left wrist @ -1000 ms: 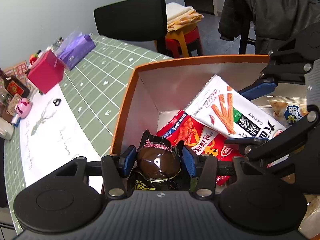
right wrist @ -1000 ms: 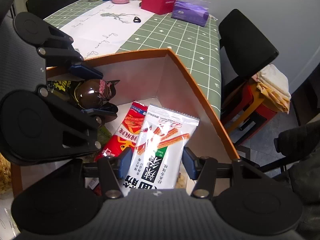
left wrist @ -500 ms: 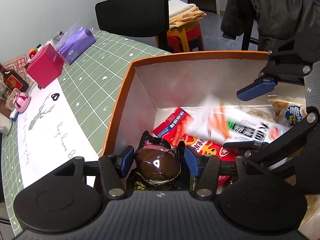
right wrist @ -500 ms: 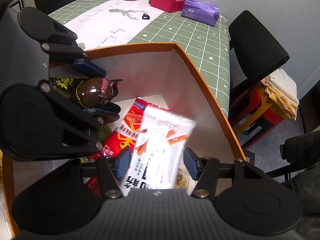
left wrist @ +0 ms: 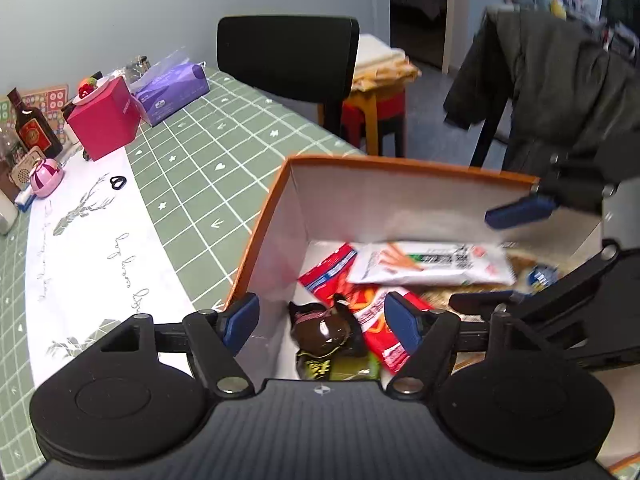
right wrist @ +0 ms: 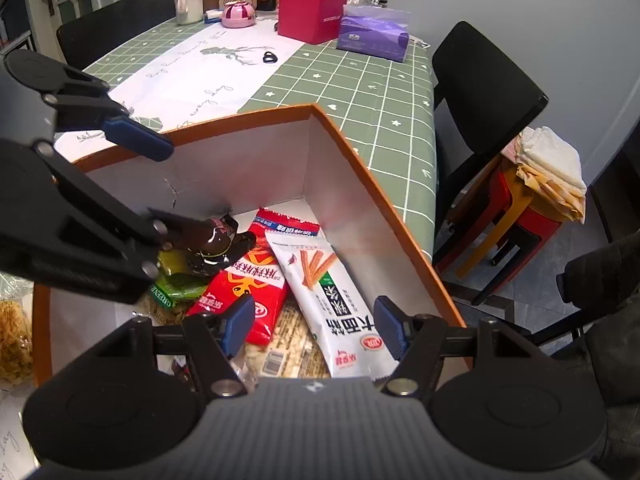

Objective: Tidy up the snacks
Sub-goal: 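Lower both items into the orange box and open both tools, then move both open tools back toward the waffle bag and hawthorn-ball bag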

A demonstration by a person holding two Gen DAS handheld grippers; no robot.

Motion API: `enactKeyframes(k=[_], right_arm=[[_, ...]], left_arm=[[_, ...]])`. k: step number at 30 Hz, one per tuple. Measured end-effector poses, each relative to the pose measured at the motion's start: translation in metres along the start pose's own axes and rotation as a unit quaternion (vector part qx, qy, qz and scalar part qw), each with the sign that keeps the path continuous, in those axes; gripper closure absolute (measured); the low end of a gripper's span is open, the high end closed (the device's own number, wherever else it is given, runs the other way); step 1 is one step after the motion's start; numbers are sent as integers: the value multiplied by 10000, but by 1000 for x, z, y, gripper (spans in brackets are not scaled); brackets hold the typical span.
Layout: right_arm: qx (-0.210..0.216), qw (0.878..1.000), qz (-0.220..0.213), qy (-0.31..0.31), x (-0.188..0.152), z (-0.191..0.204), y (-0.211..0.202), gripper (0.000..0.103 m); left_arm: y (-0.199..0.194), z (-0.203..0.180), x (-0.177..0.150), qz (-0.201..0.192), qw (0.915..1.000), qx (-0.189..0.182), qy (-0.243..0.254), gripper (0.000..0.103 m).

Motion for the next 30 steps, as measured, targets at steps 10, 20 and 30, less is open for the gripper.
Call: enactKeyframes(k=[10, 20, 30], right_arm=[[11, 9989, -332, 330, -10, -4, -38, 38], [344, 9942, -731, 706, -38, 10, -73, 37], [582, 9870, -1126, 989, -72, 33, -103, 36]], left_arm=[[-48, -9, -2, -544, 9981, 266, 114, 19], [-82, 8, -24, -889, 9949, 191, -431, 19], [-103, 33, -65, -1126, 9874, 151, -1100, 17]])
Point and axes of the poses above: each gripper's, at about its wrist camera, not at the fingertips, and y roughly the way its jaws point, z to its left, x to its top, the point moved 5 cm from there along y, roughly the way its jaws point, and after that the axes turned 4 degrees about y, right-handed, at the moved point
